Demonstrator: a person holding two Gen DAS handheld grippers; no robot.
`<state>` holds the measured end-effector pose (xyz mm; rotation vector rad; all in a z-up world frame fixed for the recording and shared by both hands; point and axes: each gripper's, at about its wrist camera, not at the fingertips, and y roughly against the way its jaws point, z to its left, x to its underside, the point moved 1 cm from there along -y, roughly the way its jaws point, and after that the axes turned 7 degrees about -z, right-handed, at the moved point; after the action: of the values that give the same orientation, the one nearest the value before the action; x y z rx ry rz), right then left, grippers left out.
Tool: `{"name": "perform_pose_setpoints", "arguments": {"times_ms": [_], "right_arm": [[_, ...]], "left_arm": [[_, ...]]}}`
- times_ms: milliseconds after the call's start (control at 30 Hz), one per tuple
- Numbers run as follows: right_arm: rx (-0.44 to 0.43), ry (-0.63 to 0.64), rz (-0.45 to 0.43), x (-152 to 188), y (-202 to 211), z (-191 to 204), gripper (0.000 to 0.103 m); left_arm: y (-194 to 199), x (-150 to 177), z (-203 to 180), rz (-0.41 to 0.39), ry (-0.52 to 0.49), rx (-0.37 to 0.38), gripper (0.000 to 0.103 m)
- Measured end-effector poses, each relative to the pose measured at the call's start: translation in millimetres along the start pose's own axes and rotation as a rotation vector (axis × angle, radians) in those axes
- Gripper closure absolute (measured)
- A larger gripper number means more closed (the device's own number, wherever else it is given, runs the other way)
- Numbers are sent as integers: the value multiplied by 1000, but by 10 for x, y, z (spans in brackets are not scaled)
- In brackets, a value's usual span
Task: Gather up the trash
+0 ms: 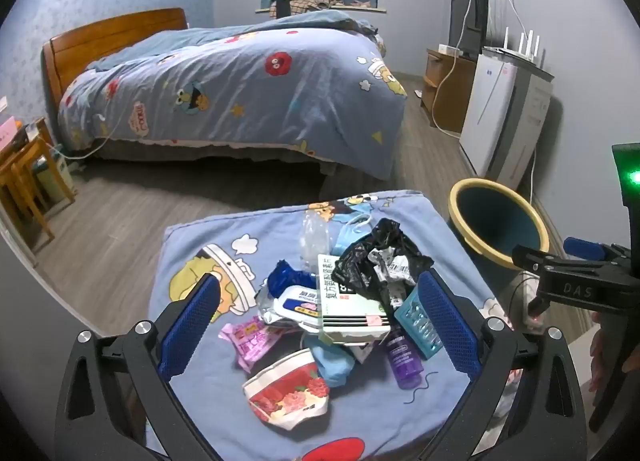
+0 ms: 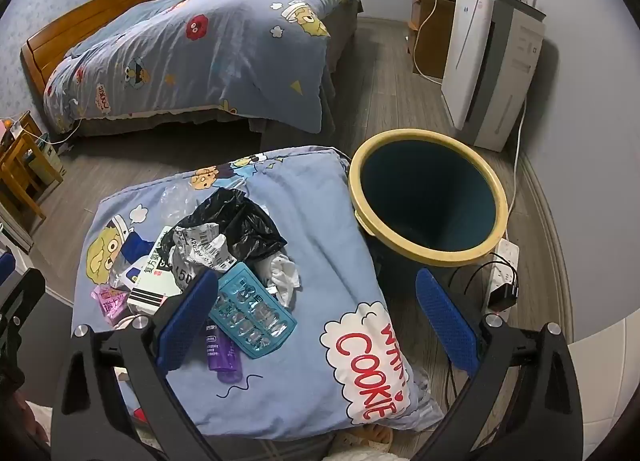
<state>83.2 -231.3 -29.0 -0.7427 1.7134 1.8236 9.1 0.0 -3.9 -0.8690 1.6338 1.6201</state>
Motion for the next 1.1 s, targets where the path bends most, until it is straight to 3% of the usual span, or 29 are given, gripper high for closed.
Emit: {"name": "perform_pose_setpoints", "arguments": {"times_ms": [1100], "right_arm": [[-2,-3,-1,18,-30,-5,6]], "left_arm": [[-2,-1,2,0,0,-1,5]]}}
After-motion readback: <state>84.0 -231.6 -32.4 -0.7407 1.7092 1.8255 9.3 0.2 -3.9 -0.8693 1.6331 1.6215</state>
